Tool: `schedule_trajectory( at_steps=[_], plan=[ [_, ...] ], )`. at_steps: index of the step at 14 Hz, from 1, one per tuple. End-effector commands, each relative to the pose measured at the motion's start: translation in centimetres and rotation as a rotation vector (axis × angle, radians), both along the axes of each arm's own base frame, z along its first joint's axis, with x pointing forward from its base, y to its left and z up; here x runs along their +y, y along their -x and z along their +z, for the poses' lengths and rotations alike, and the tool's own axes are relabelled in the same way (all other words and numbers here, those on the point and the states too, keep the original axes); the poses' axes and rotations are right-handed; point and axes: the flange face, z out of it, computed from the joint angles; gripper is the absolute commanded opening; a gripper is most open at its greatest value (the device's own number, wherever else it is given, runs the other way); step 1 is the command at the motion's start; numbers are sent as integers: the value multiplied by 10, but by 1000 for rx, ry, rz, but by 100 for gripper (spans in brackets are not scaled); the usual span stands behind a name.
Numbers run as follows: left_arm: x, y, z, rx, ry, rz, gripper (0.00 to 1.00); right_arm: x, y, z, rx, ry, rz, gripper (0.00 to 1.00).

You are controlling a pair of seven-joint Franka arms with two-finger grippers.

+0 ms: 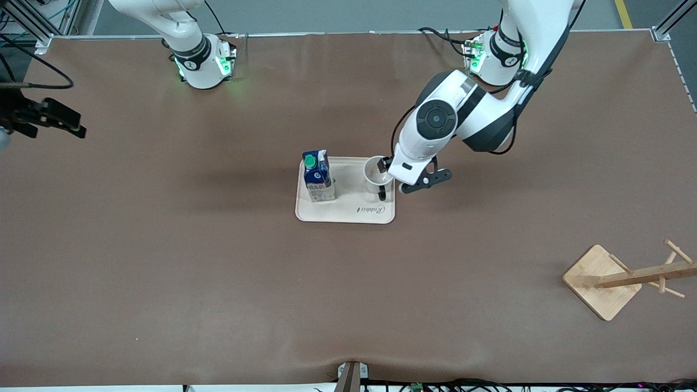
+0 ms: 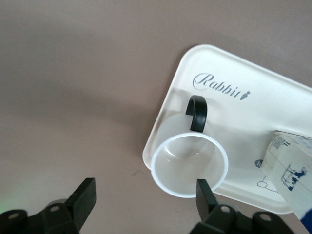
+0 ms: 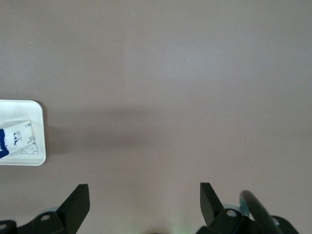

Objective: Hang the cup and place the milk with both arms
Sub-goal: 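Lower the left gripper into the white mug and grip its rim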

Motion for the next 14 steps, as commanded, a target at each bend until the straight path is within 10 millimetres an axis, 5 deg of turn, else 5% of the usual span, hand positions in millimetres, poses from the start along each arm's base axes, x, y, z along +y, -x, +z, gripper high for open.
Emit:
schedule_trajectory(
  at_steps=[1, 7, 9, 11, 14],
  plan=[
    [-16, 7, -28, -27, -34, 29, 90, 23, -10, 9, -18, 21, 41, 100],
    [-29, 15, -80, -38, -81, 83, 64, 28, -27, -31, 57, 13, 35, 100],
    [-30, 16, -83, -35, -80, 87, 36, 24, -30, -38, 70, 13, 27, 100],
    [-33, 17, -81, -59, -89, 60, 3, 26, -40, -69, 134, 12, 24, 100],
    [-33, 10, -68, -88, -80, 56, 0, 41, -49, -81, 136, -89, 21, 100]
  ],
)
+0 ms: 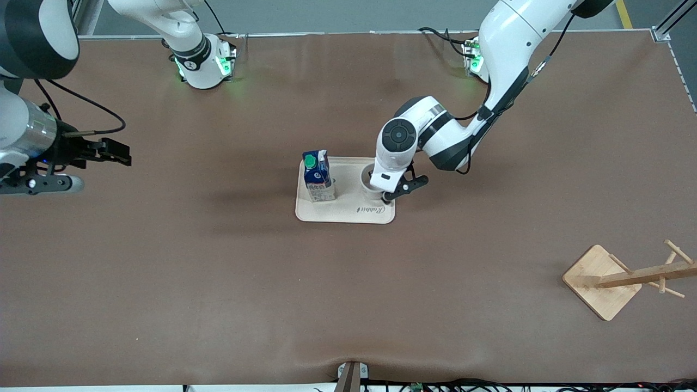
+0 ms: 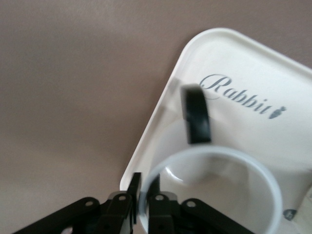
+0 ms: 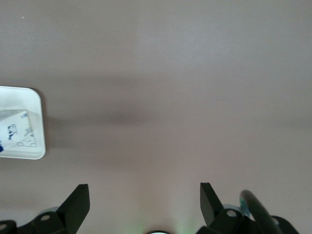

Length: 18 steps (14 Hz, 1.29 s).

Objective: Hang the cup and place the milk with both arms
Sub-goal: 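Lift the mug with the left gripper while the right gripper reaches the carton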

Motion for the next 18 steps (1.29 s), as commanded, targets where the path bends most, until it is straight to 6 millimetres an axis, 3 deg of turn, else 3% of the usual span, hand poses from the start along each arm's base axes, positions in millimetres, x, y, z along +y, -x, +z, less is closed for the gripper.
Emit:
schedule_trajectory(
  at_steps=[1, 4, 7, 9, 12, 14, 18],
  plan=[
    [0, -6, 23, -62, -7, -8, 0, 11, -10, -17, 33, -106, -22, 100],
    [5, -14, 64, -141, -8, -19, 0, 41, -9, -33, 80, -179, -44, 100],
    [20, -24, 117, -202, -30, 3, 0, 118, 6, -36, 121, -112, -177, 100],
    [48, -39, 160, -216, -72, -20, 0, 170, 16, -47, 132, -85, -161, 100],
    [97, -58, 212, -226, -110, -58, 0, 217, 27, -56, 116, -83, -93, 100],
    [130, -65, 244, -224, -102, -116, 0, 268, 40, -79, 117, -69, -27, 100],
    [218, -78, 284, -160, -118, -273, 0, 348, 51, -113, 7, -85, -48, 100]
  ],
)
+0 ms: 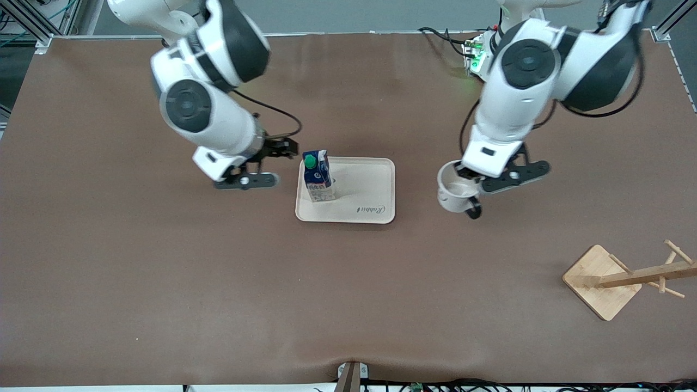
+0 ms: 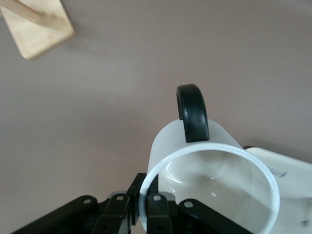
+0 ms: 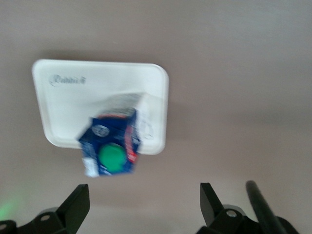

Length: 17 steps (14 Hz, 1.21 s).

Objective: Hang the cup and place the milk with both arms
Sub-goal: 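Lift the mug with the left gripper while the right gripper reaches the carton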

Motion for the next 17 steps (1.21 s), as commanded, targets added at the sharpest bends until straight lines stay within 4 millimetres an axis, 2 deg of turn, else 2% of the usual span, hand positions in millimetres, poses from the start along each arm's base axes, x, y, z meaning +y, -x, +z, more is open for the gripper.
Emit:
schedule_trajectory(
  at_steps=[1, 4, 9, 13, 15, 17],
  plan=[
    [50, 1, 27, 52, -21, -103, 0, 37, 4, -22, -44, -14, -3, 100],
    [102, -10, 44, 95, -19, -175, 0, 46, 12, -34, -24, 8, 19, 100],
    [196, -23, 49, 146, -19, -322, 0, 73, 28, -71, 4, 47, 71, 100],
    [258, -36, 60, 118, -20, -410, 0, 73, 31, -82, 16, 66, 91, 100],
    [280, -50, 59, 96, -4, -474, 0, 68, 32, -88, 15, 90, 99, 100],
    [302, -61, 56, 84, 7, -539, 0, 73, 36, -88, 11, 91, 110, 100]
  ],
)
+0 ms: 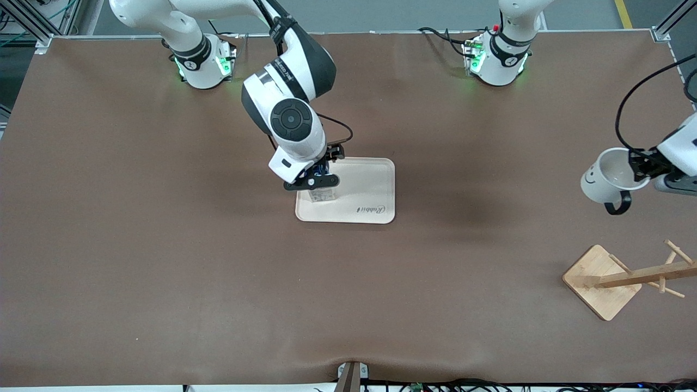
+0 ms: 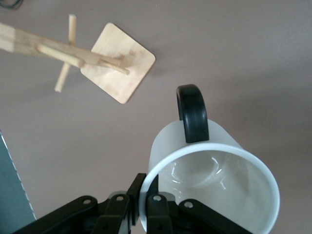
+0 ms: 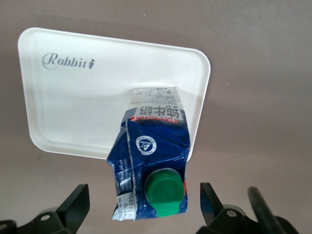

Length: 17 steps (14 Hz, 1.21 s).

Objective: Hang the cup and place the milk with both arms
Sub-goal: 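Carry the mug toward the wooden stand while the right gripper grasps the carton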

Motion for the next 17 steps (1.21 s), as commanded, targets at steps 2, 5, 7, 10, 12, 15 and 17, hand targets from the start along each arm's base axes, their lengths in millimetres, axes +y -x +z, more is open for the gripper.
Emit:
schedule_trajectory(
  at_steps=[2, 5, 7, 10, 12, 15, 17],
  plan=[
    [35, -24, -10, -5, -16, -145, 0, 1, 7, -5, -10, 23, 25, 100],
    [43, -34, -17, -27, -28, -163, 0, 2, 13, -20, -47, 51, 52, 100],
    [56, -47, -17, -43, -21, -180, 0, 6, 16, -23, -61, 44, 58, 100],
    [81, -57, -25, -48, 3, -179, 0, 12, 19, -29, -88, 37, 61, 20],
    [87, -63, -28, -53, 13, -174, 0, 11, 19, -27, -86, 38, 57, 0],
    [93, -65, -32, -66, 16, -170, 0, 8, 9, -9, -111, 23, 47, 0],
    [99, -64, -33, -65, 2, -165, 0, 3, 3, 18, -73, 50, -11, 0]
  ],
)
